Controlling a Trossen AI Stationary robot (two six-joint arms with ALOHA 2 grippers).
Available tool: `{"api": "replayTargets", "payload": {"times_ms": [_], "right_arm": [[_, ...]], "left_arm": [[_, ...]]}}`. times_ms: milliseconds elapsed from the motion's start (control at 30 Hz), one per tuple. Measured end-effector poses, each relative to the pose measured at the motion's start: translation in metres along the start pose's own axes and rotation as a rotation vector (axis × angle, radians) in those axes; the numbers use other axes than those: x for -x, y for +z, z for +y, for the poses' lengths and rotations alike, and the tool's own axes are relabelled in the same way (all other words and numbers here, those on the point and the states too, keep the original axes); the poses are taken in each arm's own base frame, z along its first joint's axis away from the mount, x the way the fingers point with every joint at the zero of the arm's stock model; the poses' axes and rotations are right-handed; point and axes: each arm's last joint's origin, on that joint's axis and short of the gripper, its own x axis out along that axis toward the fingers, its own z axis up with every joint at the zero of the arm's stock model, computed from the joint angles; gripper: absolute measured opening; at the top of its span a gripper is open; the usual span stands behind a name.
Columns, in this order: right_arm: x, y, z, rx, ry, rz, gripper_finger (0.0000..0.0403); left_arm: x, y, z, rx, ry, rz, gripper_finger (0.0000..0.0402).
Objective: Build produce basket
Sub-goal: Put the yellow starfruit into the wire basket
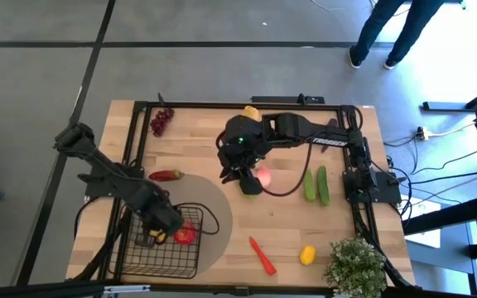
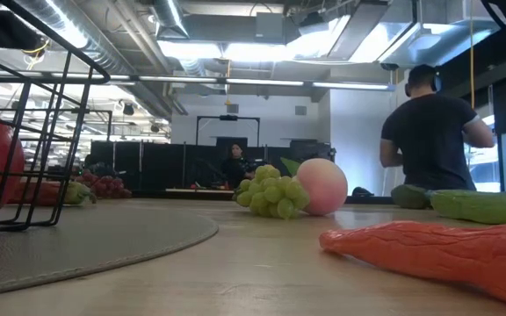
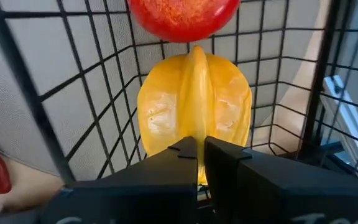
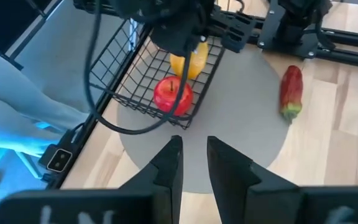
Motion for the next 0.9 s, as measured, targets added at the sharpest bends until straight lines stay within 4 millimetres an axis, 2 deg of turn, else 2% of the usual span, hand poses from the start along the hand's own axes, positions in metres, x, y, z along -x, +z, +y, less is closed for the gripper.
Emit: {"api": "replayTargets", "payload": {"times_ms": [267, 500, 900], "right_arm": [[-0.001, 0.0, 0.001, 0.002, 0.002, 0.003, 0.0071], [0.0, 0.0, 0.001, 0.001, 0.002, 0.003, 0.0071], [0.0, 0.0, 0.001, 0.001, 0.001, 0.003, 0.0071]], "left_arm": [[-0.019, 0.01, -0.003, -0.03, 0.007, 0.073, 0.0], [-0.02, 0.012, 0.0, -0.043, 0.092, 0.026, 0.0006], [-0.02, 0.013, 0.001, -0.048, 0.143, -0.007, 0.0053]]}}
